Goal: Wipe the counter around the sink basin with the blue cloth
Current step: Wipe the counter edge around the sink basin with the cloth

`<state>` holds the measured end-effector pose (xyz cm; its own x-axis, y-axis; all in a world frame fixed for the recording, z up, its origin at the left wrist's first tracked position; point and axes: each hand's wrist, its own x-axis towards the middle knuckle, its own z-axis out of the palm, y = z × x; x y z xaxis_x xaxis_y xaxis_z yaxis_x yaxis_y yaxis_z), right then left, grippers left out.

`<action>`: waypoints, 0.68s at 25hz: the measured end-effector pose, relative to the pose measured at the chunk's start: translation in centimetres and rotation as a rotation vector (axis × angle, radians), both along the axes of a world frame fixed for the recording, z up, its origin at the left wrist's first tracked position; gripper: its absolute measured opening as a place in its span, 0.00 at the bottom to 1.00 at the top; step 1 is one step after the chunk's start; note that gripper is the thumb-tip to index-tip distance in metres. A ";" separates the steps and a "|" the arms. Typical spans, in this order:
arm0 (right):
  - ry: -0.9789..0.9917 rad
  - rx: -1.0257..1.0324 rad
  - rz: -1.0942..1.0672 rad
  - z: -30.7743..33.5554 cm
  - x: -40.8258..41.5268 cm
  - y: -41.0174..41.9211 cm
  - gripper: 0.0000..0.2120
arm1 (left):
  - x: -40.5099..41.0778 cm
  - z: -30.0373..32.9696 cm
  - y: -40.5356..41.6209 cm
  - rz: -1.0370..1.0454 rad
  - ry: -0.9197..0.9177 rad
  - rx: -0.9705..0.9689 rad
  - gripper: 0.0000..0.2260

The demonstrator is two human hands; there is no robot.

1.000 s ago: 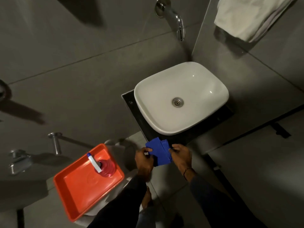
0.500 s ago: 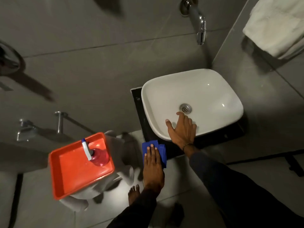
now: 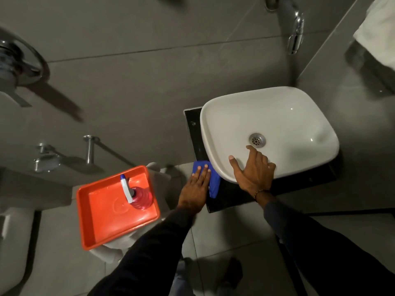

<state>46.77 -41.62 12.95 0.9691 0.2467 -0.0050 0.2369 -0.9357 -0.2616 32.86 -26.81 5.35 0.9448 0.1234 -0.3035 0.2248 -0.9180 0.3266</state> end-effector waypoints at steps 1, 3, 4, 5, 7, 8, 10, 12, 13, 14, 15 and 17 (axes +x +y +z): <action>0.031 -0.002 -0.016 0.0 0.1 0.1 0.37 | 0.7 0.0 1.1 -0.028 0.006 -0.012 0.30; 0.072 0.004 -0.030 0.2 0.1 0.3 0.37 | 0.1 -0.5 1.4 -0.058 -0.007 -0.069 0.30; 0.073 0.010 -0.028 0.3 0.1 0.3 0.37 | -1.1 -0.8 0.9 -0.075 -0.015 -0.093 0.31; 0.069 0.018 -0.027 0.5 0.0 0.3 0.37 | -2.5 -1.0 0.3 -0.098 -0.013 -0.118 0.33; 0.091 0.049 -0.047 0.9 -0.4 0.7 0.38 | -4.3 -1.4 0.0 -0.132 0.005 -0.146 0.31; 0.116 0.070 -0.067 1.0 -0.7 1.0 0.39 | -4.4 -1.4 0.2 -0.133 0.005 -0.139 0.30; 0.169 0.074 -0.093 0.9 -1.1 2.0 0.41 | -3.0 -1.3 1.3 -0.116 0.006 -0.127 0.29; 0.193 0.006 -0.080 0.6 -1.3 2.7 0.43 | -1.0 -0.7 2.9 -0.070 0.014 -0.129 0.29; 0.191 -0.030 -0.078 0.5 -1.3 2.8 0.45 | 0.1 -0.5 3.7 -0.056 0.005 -0.125 0.28; 0.186 -0.059 -0.081 0.4 -1.2 2.9 0.46 | 1.2 -0.2 4.7 -0.049 -0.005 -0.129 0.28; 0.175 -0.082 -0.082 0.3 -1.1 2.8 0.47 | 2.2 -0.1 5.7 -0.050 -0.011 -0.143 0.28; 0.135 -0.108 -0.080 0.2 -1.0 2.8 0.48 | 4.1 0.1 7.7 -0.066 -0.022 -0.149 0.28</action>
